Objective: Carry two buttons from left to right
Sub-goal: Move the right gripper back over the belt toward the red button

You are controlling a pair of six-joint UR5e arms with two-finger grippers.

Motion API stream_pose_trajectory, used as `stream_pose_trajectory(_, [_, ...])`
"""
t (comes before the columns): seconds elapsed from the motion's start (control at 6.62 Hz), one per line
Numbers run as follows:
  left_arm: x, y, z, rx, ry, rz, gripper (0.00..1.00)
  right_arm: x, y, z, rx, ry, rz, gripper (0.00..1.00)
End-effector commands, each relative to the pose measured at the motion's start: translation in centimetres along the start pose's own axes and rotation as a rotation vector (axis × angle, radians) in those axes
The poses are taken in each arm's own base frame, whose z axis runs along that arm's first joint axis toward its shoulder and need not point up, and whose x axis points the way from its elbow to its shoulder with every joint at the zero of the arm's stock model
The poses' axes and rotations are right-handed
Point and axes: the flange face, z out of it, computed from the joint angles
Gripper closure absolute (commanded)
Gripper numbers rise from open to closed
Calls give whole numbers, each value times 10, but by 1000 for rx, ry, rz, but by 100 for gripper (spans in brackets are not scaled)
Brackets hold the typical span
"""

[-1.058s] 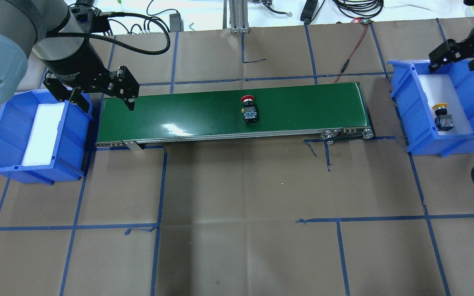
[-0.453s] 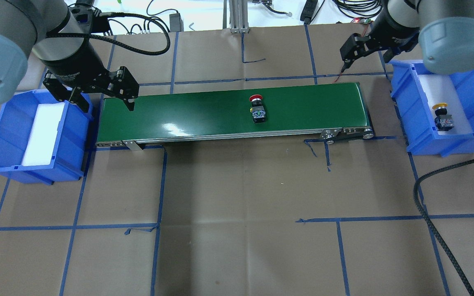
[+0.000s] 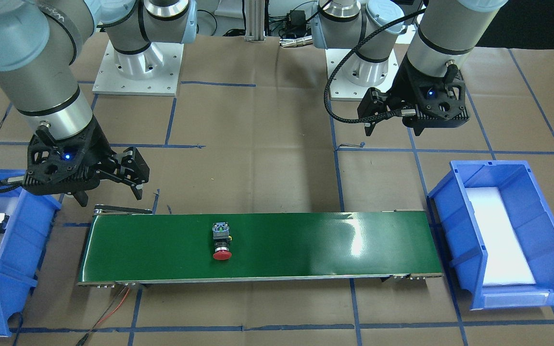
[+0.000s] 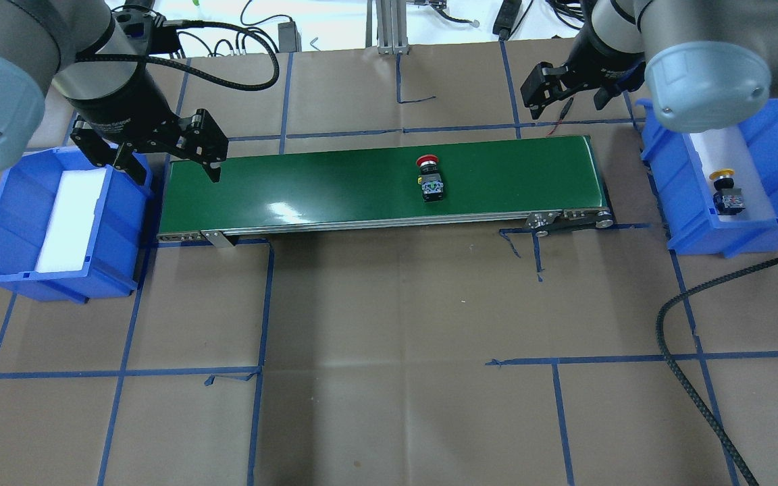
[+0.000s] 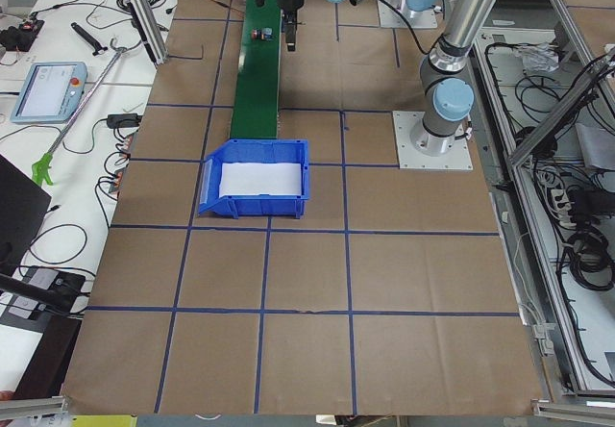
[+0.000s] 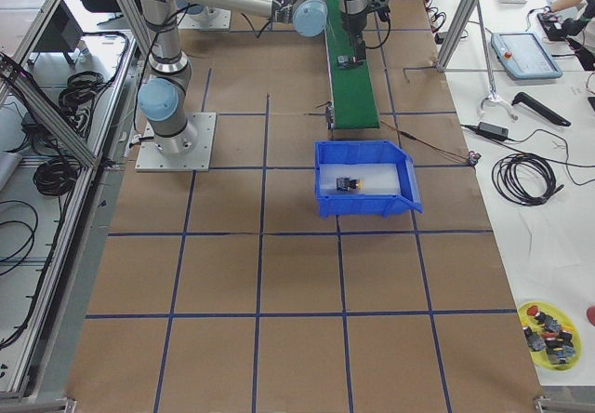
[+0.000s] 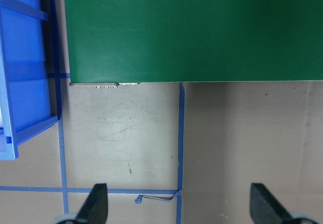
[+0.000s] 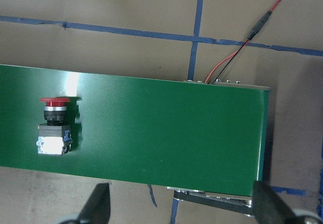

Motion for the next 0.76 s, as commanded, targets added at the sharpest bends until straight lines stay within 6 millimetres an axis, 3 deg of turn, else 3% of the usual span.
stream_pose_trajectory(0.0, [0,0,-1,2,0,0,0,1,1,5,-13,5,-10,0])
stream_pose_trajectory(0.6, [0,1,0,0,0,0,0,1,2,13,-30,4,-6,0])
